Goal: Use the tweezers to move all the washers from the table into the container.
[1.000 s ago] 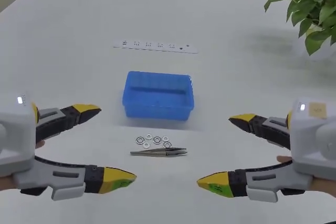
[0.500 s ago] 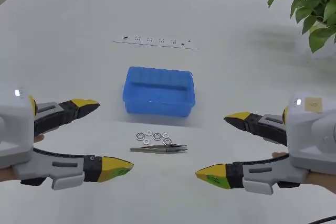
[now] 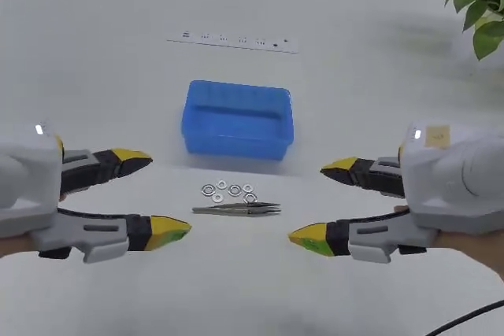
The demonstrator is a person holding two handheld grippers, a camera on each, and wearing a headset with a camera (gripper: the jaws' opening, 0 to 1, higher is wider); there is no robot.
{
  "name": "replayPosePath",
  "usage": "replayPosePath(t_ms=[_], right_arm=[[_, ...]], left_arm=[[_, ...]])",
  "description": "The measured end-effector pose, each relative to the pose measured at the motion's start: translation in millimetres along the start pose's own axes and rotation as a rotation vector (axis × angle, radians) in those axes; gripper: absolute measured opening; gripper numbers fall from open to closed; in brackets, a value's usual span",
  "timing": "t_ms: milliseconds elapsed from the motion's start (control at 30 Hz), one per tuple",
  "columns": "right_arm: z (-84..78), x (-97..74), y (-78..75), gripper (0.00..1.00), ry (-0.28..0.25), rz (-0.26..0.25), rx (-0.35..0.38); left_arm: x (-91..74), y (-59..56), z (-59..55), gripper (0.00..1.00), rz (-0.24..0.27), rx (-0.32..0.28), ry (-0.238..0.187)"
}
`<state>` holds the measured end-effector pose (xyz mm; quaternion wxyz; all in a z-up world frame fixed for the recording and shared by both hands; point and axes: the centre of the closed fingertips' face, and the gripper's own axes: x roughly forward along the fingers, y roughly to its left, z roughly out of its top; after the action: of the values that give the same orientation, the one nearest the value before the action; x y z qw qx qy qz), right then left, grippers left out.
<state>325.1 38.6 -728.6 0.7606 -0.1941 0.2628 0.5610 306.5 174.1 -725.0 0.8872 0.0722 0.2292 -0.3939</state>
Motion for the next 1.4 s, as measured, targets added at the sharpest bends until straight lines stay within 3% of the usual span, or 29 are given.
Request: replayPosePath(t_ms=[33,133,267,500,633,800,867,1033,1100,1200,1400], right_arm=[[0.3,2.6,-0.4,0.60,0.002,0.004,-0.001],[4.4,17.6,-3.8,0.56,0.013,0.020,0.001],[6.4,37.6,-5.8,0.52,0.029,0.046,-0.004],[-13.1,68.1,-5.2,0.42,0.138,0.103,-0.051],[-20.0,77.3,-3.6,0.35,0.177,0.125,-0.064],[-29.6,86.2,-3.5,0.28,0.234,0.144,-0.092],[-34.9,88.2,-3.1,0.27,0.270,0.153,-0.103],[-35.9,90.6,-1.6,0.25,0.279,0.165,-0.138],[-35.3,89.6,-1.3,0.23,0.285,0.167,-0.134],[-34.5,89.3,-3.3,0.18,0.293,0.169,-0.147],[-32.8,89.7,-1.7,0.17,0.299,0.178,-0.182]], left_arm=[[2.3,0.5,-2.5,0.62,0.000,0.017,0.017],[7.5,0.8,-1.9,0.57,-0.001,0.030,0.008],[21.1,-1.3,-13.8,0.56,-0.036,0.041,0.063],[43.2,6.0,-36.9,0.50,-0.062,-0.025,0.121],[52.2,2.8,-49.1,0.46,-0.096,0.006,0.174],[61.8,1.7,-48.9,0.44,-0.116,0.025,0.184],[64.8,0.3,-51.3,0.42,-0.129,0.041,0.207],[70.1,-4.1,-52.5,0.40,-0.159,0.101,0.229],[71.3,-5.2,-52.0,0.39,-0.163,0.096,0.234],[72.2,-6.2,-51.3,0.30,-0.171,0.108,0.246],[74.2,-6.2,-51.0,0.28,-0.186,0.197,0.285]])
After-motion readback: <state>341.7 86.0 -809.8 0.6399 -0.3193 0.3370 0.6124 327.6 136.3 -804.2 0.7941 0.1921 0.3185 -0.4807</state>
